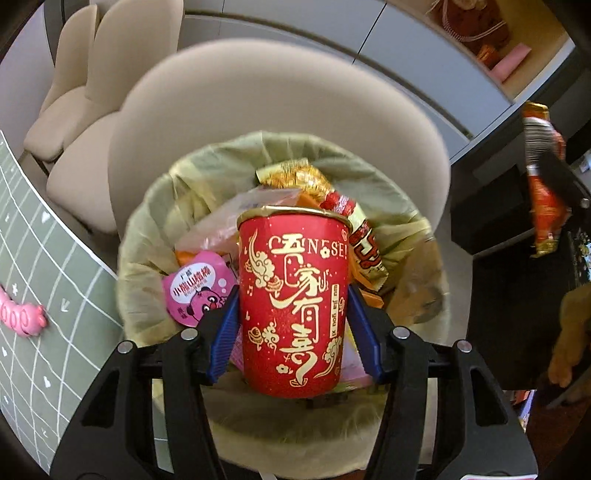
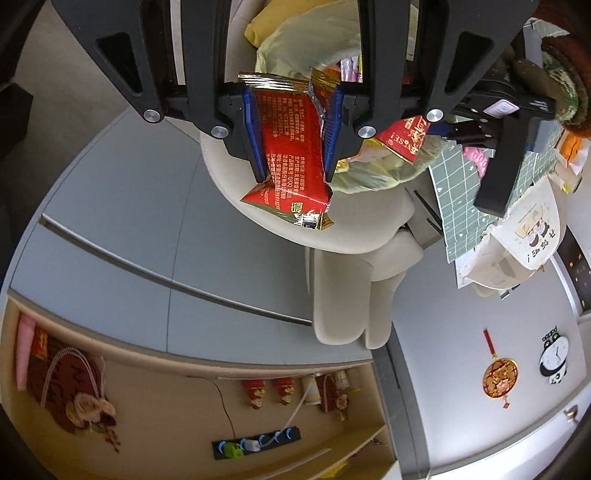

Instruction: Collect trash

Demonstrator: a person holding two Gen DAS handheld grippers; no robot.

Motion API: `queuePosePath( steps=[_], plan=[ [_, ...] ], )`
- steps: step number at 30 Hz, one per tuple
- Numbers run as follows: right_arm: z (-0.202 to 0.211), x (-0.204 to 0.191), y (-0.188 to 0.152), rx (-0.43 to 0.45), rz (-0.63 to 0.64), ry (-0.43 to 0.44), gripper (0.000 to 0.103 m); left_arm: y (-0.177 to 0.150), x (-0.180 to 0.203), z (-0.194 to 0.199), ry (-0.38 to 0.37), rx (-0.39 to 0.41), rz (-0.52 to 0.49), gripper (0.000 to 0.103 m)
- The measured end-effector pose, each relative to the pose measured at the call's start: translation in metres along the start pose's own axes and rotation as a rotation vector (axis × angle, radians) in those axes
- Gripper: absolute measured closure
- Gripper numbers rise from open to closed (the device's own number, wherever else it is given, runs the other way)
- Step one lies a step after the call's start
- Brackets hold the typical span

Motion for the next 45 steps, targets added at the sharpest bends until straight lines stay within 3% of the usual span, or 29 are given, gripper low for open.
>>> queuePosePath(
  steps=[2,4,7,11,14,17,23,28,32,35,37,40,45],
  plan=[
    [-0.003,0.005,-0.002,-0.008,-0.009,0.000,0.074,0.004,0.003,-0.003,0.052,0.011,-0.015,0.050],
    [-0.004,0.010,-0.007,-0.017,-0.019,0.001,0.074,0.005,0.003,-0.003,0.053,0.016,-0.005,0.049],
    [-0.007,0.008,-0.011,-0.024,-0.029,0.007,0.074,0.009,0.005,0.002,0.015,0.037,0.008,0.048],
    [-0.011,-0.003,-0.008,-0.025,-0.009,0.030,0.073,0.004,0.002,0.022,-0.046,0.092,0.001,0.038],
    [-0.020,-0.021,-0.004,-0.031,0.021,0.066,0.072,-0.005,-0.004,0.047,-0.064,0.143,0.005,0.034],
    [-0.032,-0.050,0.000,-0.047,0.069,0.118,0.072,-0.018,-0.020,0.076,-0.034,0.215,0.042,0.033],
    [-0.069,-0.119,-0.004,-0.135,0.213,0.242,0.072,-0.065,-0.077,0.130,0.044,0.345,0.205,0.033],
    [-0.133,-0.131,-0.030,-0.341,0.239,0.191,0.072,-0.118,-0.125,0.161,0.093,0.416,0.335,0.033],
    [-0.147,-0.122,-0.040,-0.392,0.229,0.152,0.072,-0.156,-0.146,0.175,0.186,0.466,0.405,0.033],
    [-0.149,-0.119,-0.041,-0.407,0.224,0.131,0.072,-0.171,-0.156,0.177,0.220,0.467,0.435,0.033],
    [-0.146,-0.119,-0.043,-0.403,0.223,0.124,0.062,-0.178,-0.157,0.180,0.223,0.470,0.446,0.033],
    [-0.136,-0.122,-0.047,-0.391,0.241,0.116,0.057,-0.187,-0.154,0.189,0.232,0.493,0.434,0.033],
    [-0.099,-0.124,-0.049,-0.300,0.246,0.071,0.053,-0.199,-0.146,0.192,0.215,0.515,0.414,0.032]
  ],
)
Point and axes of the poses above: each gripper's, at about its wrist camera, not at the fingertips, and z roughly against the way its jaws point, x to its right, y to its top, the point moved 5 cm from there along -z, roughly the way its jaws point, and after that the axes turned 12 degrees about -x, right-handed, at the moved point
